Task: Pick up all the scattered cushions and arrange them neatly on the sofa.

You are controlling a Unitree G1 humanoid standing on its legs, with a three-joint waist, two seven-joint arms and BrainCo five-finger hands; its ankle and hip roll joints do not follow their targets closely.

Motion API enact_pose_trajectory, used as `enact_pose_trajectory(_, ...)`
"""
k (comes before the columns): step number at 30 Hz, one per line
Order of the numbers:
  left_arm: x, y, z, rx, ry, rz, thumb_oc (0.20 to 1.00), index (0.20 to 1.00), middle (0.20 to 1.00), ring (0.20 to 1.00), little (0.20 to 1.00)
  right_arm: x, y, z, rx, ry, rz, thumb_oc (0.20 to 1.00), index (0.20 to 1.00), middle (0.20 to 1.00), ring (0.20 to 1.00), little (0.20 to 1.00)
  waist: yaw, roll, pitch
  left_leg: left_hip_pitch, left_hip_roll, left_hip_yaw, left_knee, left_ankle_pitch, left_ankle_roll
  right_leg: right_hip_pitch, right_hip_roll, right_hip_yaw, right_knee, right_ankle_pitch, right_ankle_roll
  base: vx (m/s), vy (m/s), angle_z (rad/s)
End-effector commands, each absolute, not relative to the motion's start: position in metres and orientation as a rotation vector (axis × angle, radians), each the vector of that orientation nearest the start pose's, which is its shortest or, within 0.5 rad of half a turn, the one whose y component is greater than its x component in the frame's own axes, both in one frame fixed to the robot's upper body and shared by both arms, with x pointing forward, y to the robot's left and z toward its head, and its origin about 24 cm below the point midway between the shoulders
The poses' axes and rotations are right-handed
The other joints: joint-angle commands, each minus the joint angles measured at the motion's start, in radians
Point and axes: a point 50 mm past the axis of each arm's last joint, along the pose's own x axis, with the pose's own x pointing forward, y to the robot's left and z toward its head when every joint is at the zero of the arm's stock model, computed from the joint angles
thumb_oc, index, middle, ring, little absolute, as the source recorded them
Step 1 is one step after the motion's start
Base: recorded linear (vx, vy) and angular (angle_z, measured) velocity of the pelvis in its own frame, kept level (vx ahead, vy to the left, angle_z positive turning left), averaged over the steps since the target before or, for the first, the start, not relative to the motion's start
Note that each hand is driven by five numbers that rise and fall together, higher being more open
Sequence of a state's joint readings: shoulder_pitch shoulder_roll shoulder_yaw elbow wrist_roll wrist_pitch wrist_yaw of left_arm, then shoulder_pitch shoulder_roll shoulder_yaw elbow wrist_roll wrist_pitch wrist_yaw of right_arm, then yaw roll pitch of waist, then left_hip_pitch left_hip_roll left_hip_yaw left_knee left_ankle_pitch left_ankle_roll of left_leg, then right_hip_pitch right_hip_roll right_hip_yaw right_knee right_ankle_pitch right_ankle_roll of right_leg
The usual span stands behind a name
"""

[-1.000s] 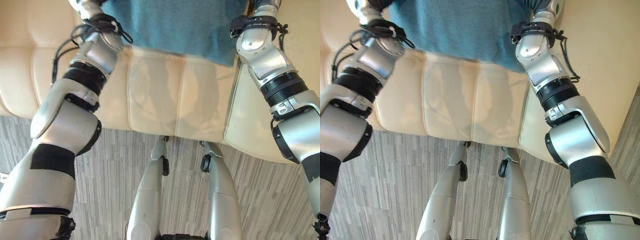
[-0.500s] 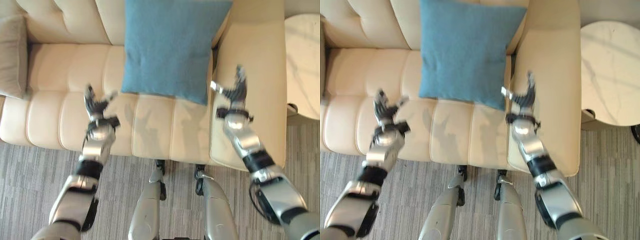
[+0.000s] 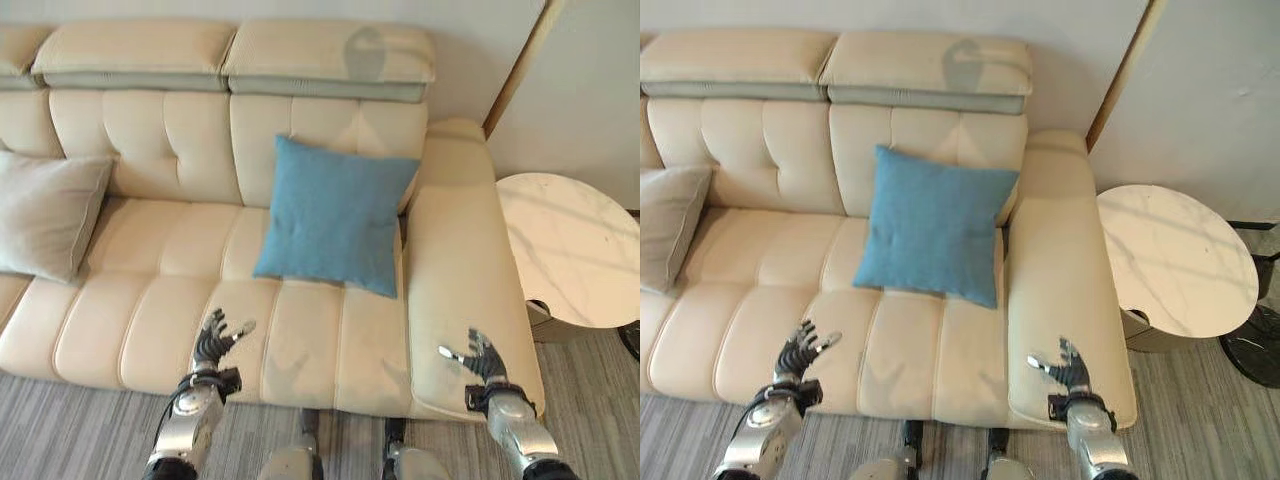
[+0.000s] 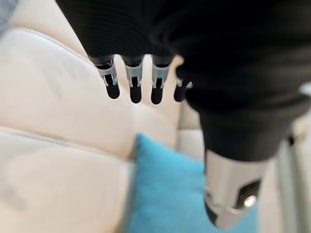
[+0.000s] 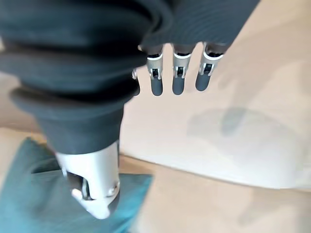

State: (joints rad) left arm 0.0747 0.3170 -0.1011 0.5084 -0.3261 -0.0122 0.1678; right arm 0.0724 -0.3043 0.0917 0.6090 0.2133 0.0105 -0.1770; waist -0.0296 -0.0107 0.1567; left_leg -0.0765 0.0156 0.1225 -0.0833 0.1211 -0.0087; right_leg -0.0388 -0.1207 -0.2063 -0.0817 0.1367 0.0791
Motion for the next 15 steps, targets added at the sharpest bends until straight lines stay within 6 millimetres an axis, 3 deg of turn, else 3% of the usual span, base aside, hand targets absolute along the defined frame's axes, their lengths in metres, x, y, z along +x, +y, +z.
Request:
enact_pose_trajectory(1, 0.201, 0.238, -0.073, 0.130, 0.574, 0.203, 1.000, 1.000, 1.000, 1.000, 1.000, 0.190, -0.241, -0.087, -0.185, 0.657, -0.238, 1.000, 1.000, 1.000, 1.000, 1.000, 0.000, -0.022, -0.012, 0.041, -0.028, 0.023, -0.004, -0.129, 0.013, 0.000, -0.028, -0.024, 0.014, -0.060, 0.083, -0.08, 0.138, -0.14)
enact_pose_trajectory(3, 0.194, 0.242, -0.081, 0.169, 0.619, 0.208, 1.000, 1.000, 1.000, 1.000, 1.000, 0.181, -0.239, -0.095, -0.186, 0.700, -0.237, 1.000, 1.000, 1.000, 1.000, 1.000, -0.003, -0.030, -0.007, 0.037, -0.024, 0.045, -0.004, -0.128, 0.016, -0.017, -0.030, -0.017, 0.013, -0.028, 0.096, -0.10, 0.084, -0.23)
enact_pose_trajectory(6, 0.190, 0.246, -0.083, 0.172, 0.636, 0.233, 1.000, 1.000, 1.000, 1.000, 1.000, 0.177, -0.238, -0.100, -0.173, 0.727, -0.242, 1.000, 1.000, 1.000, 1.000, 1.000, -0.001, -0.030, 0.008, 0.030, -0.013, 0.056, -0.004, -0.115, 0.021, -0.038, -0.024, -0.003, 0.066, -0.042, 0.093, -0.17, 0.049, -0.38)
enact_pose_trajectory(7, 0.187, 0.246, -0.089, 0.158, 0.664, 0.247, 1.000, 1.000, 1.000, 1.000, 1.000, 0.172, -0.237, -0.106, -0.141, 0.757, -0.261, 1.000, 1.000, 1.000, 1.000, 1.000, -0.002, -0.021, 0.020, 0.024, -0.002, 0.060, -0.004, -0.098, 0.022, -0.045, -0.003, 0.020, 0.176, -0.122, 0.071, -0.16, 0.050, -0.30)
enact_pose_trajectory(10, 0.174, 0.251, -0.097, 0.175, 0.722, 0.251, 1.000, 1.000, 1.000, 1.000, 1.000, 0.159, -0.238, -0.118, -0.103, 0.822, -0.278, 1.000, 1.000, 1.000, 1.000, 1.000, 0.008, -0.018, 0.008, 0.023, 0.003, 0.074, -0.004, -0.097, 0.025, -0.004, 0.009, -0.005, 0.327, -0.221, 0.046, -0.14, 0.019, -0.13)
enact_pose_trajectory(15, 0.158, 0.258, -0.107, 0.173, 0.794, 0.273, 1.000, 1.000, 1.000, 1.000, 1.000, 0.150, -0.241, -0.124, -0.114, 0.878, -0.269, 1.000, 1.000, 1.000, 1.000, 1.000, 0.025, -0.035, -0.030, 0.024, -0.017, 0.091, -0.004, -0.105, 0.018, 0.104, 0.030, 0.009, 0.313, -0.258, 0.054, -0.11, -0.073, -0.22)
